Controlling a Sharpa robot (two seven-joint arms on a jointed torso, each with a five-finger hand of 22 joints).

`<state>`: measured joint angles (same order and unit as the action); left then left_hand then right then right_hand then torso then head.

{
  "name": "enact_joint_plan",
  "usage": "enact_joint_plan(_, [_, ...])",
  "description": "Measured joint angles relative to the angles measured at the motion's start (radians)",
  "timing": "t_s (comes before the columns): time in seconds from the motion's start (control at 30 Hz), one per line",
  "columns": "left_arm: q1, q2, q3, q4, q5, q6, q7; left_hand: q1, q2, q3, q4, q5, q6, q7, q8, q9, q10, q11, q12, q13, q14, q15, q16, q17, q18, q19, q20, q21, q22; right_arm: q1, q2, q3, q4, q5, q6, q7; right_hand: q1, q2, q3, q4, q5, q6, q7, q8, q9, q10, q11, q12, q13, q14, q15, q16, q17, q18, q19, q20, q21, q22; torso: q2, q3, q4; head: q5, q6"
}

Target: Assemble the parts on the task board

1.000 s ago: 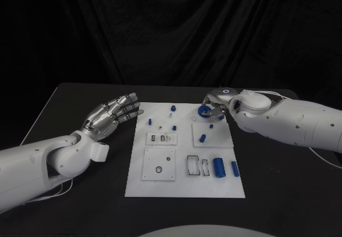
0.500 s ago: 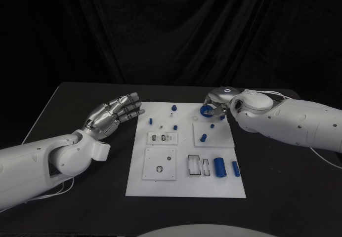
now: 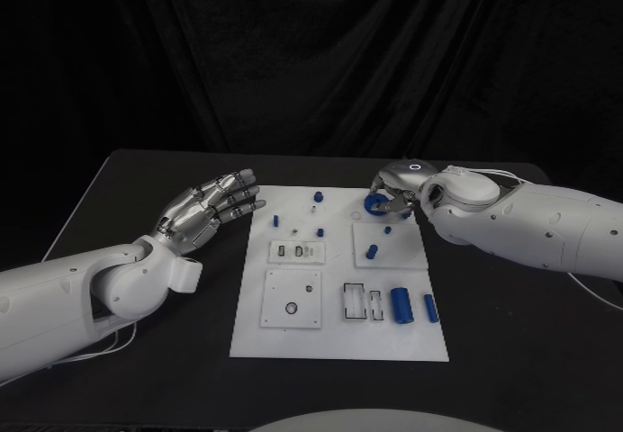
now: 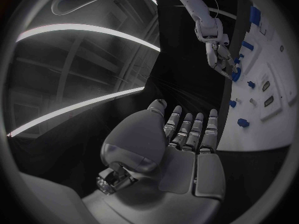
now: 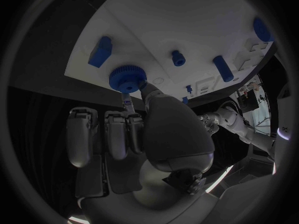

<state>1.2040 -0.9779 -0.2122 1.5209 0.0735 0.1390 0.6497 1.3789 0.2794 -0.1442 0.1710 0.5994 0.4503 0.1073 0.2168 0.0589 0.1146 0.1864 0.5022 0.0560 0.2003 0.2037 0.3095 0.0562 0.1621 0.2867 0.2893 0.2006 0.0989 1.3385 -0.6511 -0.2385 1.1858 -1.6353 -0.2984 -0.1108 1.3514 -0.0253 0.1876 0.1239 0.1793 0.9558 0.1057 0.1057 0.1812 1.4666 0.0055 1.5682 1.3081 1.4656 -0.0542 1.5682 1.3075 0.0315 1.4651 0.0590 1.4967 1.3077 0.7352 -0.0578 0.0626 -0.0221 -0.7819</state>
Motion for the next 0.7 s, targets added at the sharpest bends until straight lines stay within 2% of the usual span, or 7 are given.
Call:
enact_joint_plan(0.3, [0.000,0.002,0.000,-0.001,0.000,0.001,-0.003,0.000,0.000,0.006,0.000,0.000,0.000,0.000,0.000,0.000,0.000,0.000,-0.005,0.000,0.000,0.000,0.000,0.000,0.000,0.000,0.000,0.000,0.000,-0.002,0.002,-0.001,0.008,0.000,-0.013,0.010,-0.007,-0.007,-0.008,0.008,-0.028,-0.021,-0.002,-0.010,0.001,0.000,0.000,0.000,0.000,0.000,0.000,0.000,0.000,0.000,0.000,0.000,0.000,0.000,0.000,-0.0004,0.0007,0.001,-0.002])
enact_joint_plan(0.43, [0.000,0.003,0.000,-0.002,0.000,0.002,-0.004,0.000,0.000,0.006,0.000,0.000,0.000,0.000,0.000,0.000,0.000,0.000,-0.005,0.000,0.000,0.000,0.000,0.000,0.000,0.000,0.000,0.000,0.000,-0.003,0.002,-0.001,0.010,0.000,-0.015,0.013,-0.017,-0.008,-0.019,0.020,-0.055,-0.055,-0.003,-0.027,-0.007,0.000,0.000,0.000,0.000,0.000,0.000,0.000,0.000,0.000,0.000,0.000,-0.005,0.000,0.000,-0.0005,0.0012,0.000,-0.002])
enact_joint_plan(0.57, [0.000,0.003,0.000,-0.002,0.000,0.002,-0.005,0.000,0.000,0.006,0.000,0.000,0.000,0.000,0.000,0.000,0.000,0.000,-0.005,0.000,0.000,0.000,0.000,0.000,0.000,0.000,0.000,0.000,0.000,-0.003,0.001,-0.001,0.011,-0.001,-0.015,0.016,-0.032,-0.015,-0.033,0.039,-0.091,-0.118,-0.007,-0.041,-0.027,0.000,0.000,0.000,0.000,0.000,0.000,0.000,0.000,0.000,0.000,0.000,-0.011,0.000,0.000,-0.0008,0.0013,0.000,-0.002])
enact_joint_plan(0.7, [0.000,0.002,0.000,-0.002,0.000,0.003,-0.006,0.000,0.000,0.006,0.000,0.000,0.000,0.000,0.000,0.000,0.000,0.000,-0.005,0.000,0.000,0.000,0.000,0.000,0.000,0.000,0.000,0.000,0.000,-0.004,-0.005,-0.001,0.012,-0.001,-0.015,0.016,-0.032,-0.015,-0.034,0.040,-0.091,-0.130,-0.009,-0.041,-0.031,0.000,0.000,0.000,0.000,0.000,0.000,0.000,0.000,0.000,0.000,0.000,-0.012,0.000,0.000,-0.0011,0.0013,0.001,-0.002])
